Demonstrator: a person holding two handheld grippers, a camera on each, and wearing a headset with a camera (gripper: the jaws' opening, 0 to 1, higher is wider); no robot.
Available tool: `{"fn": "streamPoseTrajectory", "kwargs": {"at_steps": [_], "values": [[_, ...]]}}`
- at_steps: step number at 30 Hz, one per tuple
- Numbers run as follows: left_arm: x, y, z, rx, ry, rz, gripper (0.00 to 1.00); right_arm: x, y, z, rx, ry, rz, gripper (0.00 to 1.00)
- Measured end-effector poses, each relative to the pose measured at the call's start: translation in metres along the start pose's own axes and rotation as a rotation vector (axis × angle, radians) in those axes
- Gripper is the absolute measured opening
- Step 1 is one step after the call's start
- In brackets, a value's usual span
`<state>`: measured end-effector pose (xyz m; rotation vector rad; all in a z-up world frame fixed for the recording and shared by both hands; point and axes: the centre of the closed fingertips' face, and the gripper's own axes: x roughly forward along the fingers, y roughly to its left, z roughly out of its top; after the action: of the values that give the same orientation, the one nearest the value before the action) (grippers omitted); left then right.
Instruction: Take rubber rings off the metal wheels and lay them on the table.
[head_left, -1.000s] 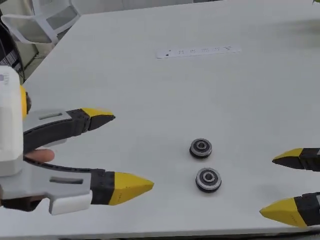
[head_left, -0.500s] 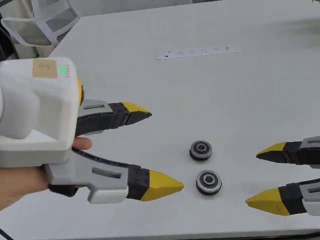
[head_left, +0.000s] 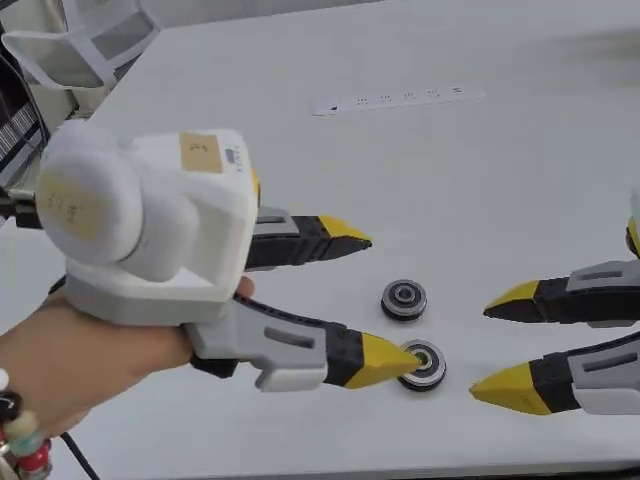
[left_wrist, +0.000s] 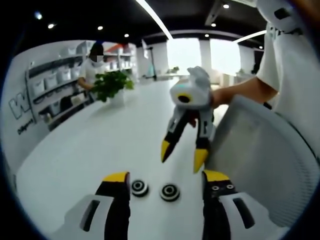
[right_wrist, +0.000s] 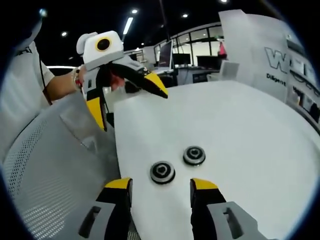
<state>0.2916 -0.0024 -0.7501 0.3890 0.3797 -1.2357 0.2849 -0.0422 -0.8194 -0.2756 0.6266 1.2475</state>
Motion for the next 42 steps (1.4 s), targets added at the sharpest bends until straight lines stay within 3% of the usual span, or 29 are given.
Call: {"fn": "streamPoseTrajectory", "kwargs": {"at_steps": [5,11,15,21,25,29,37,42], "values": [[0.013,0.001,-0.005,-0.002,0.024,-0.020,0.55,0.009,0.001,-0.003,-0.014,0.019,0.032,0.38],[0.020,0.004,-0.006,-0.011,0.008,-0.035,0.50,0.016,-0.004,-0.008,0.002,0.027,0.049,0.34],[0.031,0.004,-0.018,0.008,0.038,-0.043,0.46,0.021,-0.004,-0.010,0.007,0.030,0.064,0.32],[0.046,0.001,-0.033,-0.025,0.056,-0.067,0.43,0.029,-0.007,-0.017,0.018,0.047,0.080,0.29],[0.054,0.004,-0.051,0.000,0.109,-0.034,0.39,0.032,-0.008,-0.018,0.017,0.049,0.087,0.27],[0.058,0.000,-0.057,-0.057,0.098,-0.049,0.37,0.035,-0.007,-0.020,0.010,0.050,0.097,0.26],[0.063,0.001,-0.066,-0.076,0.099,-0.037,0.25,0.039,-0.007,-0.023,-0.002,0.051,0.107,0.24],[0.066,-0.001,-0.075,-0.065,0.126,-0.048,0.20,0.042,-0.008,-0.024,-0.004,0.050,0.107,0.24]]}}
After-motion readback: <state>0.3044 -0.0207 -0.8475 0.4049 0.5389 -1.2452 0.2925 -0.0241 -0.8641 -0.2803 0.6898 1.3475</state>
